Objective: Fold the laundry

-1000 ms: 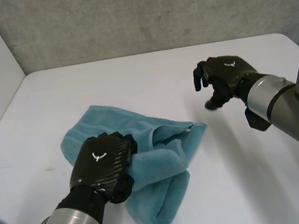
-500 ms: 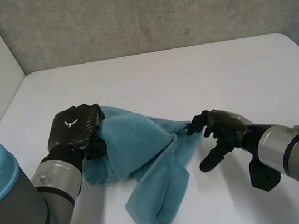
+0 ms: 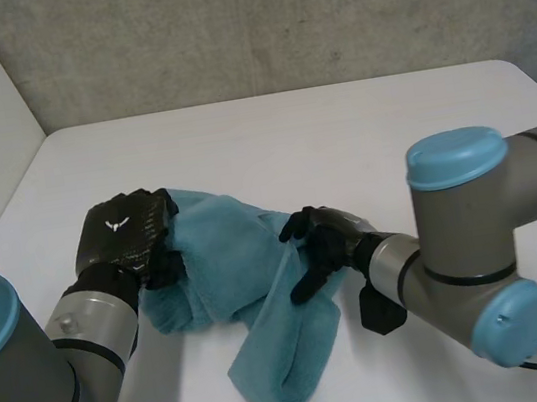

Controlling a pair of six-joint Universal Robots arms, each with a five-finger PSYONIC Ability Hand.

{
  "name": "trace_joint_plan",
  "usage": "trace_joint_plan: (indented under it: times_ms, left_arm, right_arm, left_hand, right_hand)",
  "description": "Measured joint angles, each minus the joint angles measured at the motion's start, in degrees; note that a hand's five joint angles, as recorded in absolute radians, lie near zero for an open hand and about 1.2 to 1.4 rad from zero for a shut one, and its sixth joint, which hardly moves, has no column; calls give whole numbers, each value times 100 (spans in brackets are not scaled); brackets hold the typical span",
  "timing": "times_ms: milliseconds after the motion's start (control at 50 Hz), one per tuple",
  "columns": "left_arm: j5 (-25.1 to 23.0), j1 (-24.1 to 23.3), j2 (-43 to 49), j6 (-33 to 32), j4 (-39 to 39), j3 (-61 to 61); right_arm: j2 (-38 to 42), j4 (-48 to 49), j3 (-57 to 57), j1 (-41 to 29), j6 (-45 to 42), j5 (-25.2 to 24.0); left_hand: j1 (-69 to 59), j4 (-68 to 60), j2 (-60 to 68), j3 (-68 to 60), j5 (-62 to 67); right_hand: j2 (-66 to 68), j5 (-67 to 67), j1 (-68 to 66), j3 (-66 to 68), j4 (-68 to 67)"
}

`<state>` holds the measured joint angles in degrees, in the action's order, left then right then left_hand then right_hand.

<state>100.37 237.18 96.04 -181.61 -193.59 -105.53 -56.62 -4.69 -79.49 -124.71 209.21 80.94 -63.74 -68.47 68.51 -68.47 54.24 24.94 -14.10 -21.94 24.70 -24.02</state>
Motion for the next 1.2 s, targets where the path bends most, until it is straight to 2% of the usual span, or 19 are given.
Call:
trace_joint_plan:
  times_ms: [140, 160, 200, 240, 340, 400, 500, 560, 700, 780, 800, 820, 840, 860, 980, 1000, 1060, 1140, 1200]
  left_arm:
    - [0, 21, 2, -1, -8, 52]
    - [-3, 26, 3, 0, -15, 83]
    - [-4, 28, 2, 1, -20, 101]
    - [-11, 29, 3, 2, -30, 134]
    - [-65, 62, 3, -5, -58, 423]
    - [-100, 116, 1, -10, -53, 773]
    - [-124, 306, -53, -22, 62, 1898]
    - [-96, 376, -160, -24, 159, 2539]
    - [130, 382, -805, 17, 275, 3239]
    - [207, 349, -1103, 18, 275, 2942]
    - [222, 336, -1184, 11, 270, 2735]
    - [222, 336, -1184, 11, 270, 2735]
    - [230, 321, -1242, -2, 260, 2462]
    - [229, 316, -1253, -7, 253, 2359]
    - [223, 300, -1220, -28, 211, 1942]
    - [216, 295, -1118, -54, 153, 1715]
    - [212, 296, -989, -106, 102, 1597]
    - [211, 298, -864, -169, 68, 1538]
    - [206, 292, -683, -275, 46, 1480]
  right_arm:
    - [357, -12, 440, -252, 24, 224]
    - [422, -12, 578, -337, 90, 320]
    - [439, -13, 625, -364, 122, 360]
    - [438, -7, 686, -393, 158, 431]
    - [238, 80, 842, -374, 23, 764]
    - [-15, 141, 969, -341, -314, 922]
    - [-853, 434, 1659, -102, -2048, 1216]
    - [-1096, 685, 2047, -11, -2719, 1313]
    - [-1637, 1045, 2739, 70, -3372, 1269]
    - [-1745, 644, 2650, 67, -3314, 1083]
    - [-1747, 399, 2485, 63, -3215, 1002]
    - [-1747, 399, 2485, 63, -3215, 1002]
    - [-1722, 126, 2188, 57, -3032, 927]
    - [-1711, 49, 2077, 55, -2958, 905]
    - [-1629, -221, 1274, 43, -2401, 807]
    - [-1526, -283, 547, 36, -1831, 663]
    - [-1403, -278, 45, 35, -1360, 435]
    - [-1261, -260, -242, 31, -985, 177]
    - [-939, -243, -472, 10, -412, -245]
  left_hand:
    - [0, 0, 3, 0, 0]
    - [0, 0, 4, 0, 0]
    - [0, 0, 4, 0, 0]
    - [0, 0, 5, 0, 0]
    - [0, -1, 6, 0, 0]
    - [0, -1, 7, -2, 0]
    - [0, -1, 8, -3, 0]
    - [2, -1, 7, -3, 0]
    - [2, -1, 8, -3, 0]
    - [2, -1, 8, -3, 0]
    - [2, -1, 9, -3, 0]
    - [2, -1, 9, -3, 0]
    - [2, -1, 11, -3, 0]
    - [2, -1, 12, -4, 0]
    - [2, -1, 15, -8, 0]
    - [2, -2, 15, -11, 0]
    - [2, -1, 16, -11, 0]
    - [2, -2, 17, -11, 0]
    - [2, -2, 17, -12, 0]
  right_hand:
    - [231, -300, -141, 217, -289]
    - [2070, -1952, -1680, 1997, -2063]
    - [2070, -1952, -1680, 1997, -2063]
    - [3380, -3292, -2857, 3399, -3470]
    - [4240, -4208, -3514, 4289, -4413]
    - [4241, -4219, -3514, 4290, -4422]
    - [4241, -4221, -3514, 4307, -4429]
    - [4241, -4238, -3514, 4313, -4430]
    - [4241, -4244, -3514, 4315, -4432]
    - [4026, -4089, -3355, 4088, -4234]
    - [2931, -3083, -2337, 2993, -3081]
    - [2931, -3083, -2337, 2993, -3081]
    - [1827, -2087, -1537, 1899, -2035]
    - [1558, -1760, -1322, 1652, -1725]
    - [1361, -1415, -1145, 1334, -1382]
    - [1319, -1309, -1081, 1258, -1276]
    - [905, -958, -736, 878, -937]
    - [679, -759, -582, 661, -753]
    - [458, -543, -425, 481, -542]
